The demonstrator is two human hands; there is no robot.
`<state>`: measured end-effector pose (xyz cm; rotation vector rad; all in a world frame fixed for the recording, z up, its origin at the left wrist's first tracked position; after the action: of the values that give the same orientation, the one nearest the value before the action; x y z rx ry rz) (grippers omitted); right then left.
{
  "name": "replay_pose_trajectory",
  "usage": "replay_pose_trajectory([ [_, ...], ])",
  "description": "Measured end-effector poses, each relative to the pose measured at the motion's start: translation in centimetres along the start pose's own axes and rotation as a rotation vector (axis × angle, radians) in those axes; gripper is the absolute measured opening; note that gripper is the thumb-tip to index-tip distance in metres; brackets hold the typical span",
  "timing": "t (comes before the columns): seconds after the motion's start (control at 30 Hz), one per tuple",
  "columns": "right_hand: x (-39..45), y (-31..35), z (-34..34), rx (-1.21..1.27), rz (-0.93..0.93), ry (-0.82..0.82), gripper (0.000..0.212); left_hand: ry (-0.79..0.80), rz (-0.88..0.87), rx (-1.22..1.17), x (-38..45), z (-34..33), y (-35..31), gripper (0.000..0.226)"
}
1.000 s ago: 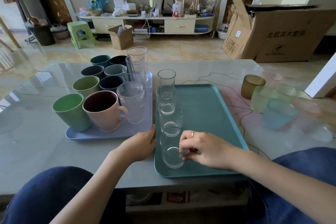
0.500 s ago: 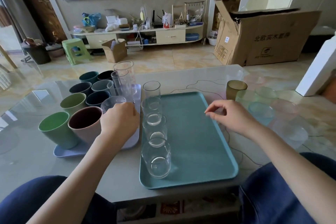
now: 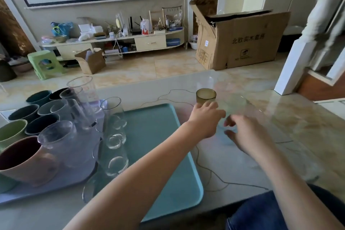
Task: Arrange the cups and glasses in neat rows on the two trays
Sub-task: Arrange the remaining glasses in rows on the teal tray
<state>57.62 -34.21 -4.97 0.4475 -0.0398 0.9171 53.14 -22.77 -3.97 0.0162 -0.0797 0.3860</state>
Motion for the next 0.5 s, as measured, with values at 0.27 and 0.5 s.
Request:
replay_pose_trajectory([
  [0.27,1.5,0.6,-1.1,-0.316,0.106,0.074,0.012,-0.023,0.036,-0.146,3.3,-2.6,1.7,0.05],
  [0.5,1.3,1.5,-1.2,-0.277,0.16,0.102,0.011,-0.061,0.062,-0.16,0.4,0.4,6.0,0.032],
])
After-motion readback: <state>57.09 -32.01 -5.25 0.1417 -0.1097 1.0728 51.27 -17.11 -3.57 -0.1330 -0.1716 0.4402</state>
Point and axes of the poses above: each hand's wrist, its own x-axis towards the middle knuckle, its own z-axis out of the back of the hand, y = z × x, the point moved 3 cm from there along x, towards the middle knuckle, and after that the axes turned 13 degrees about z, right-handed, at the moved point
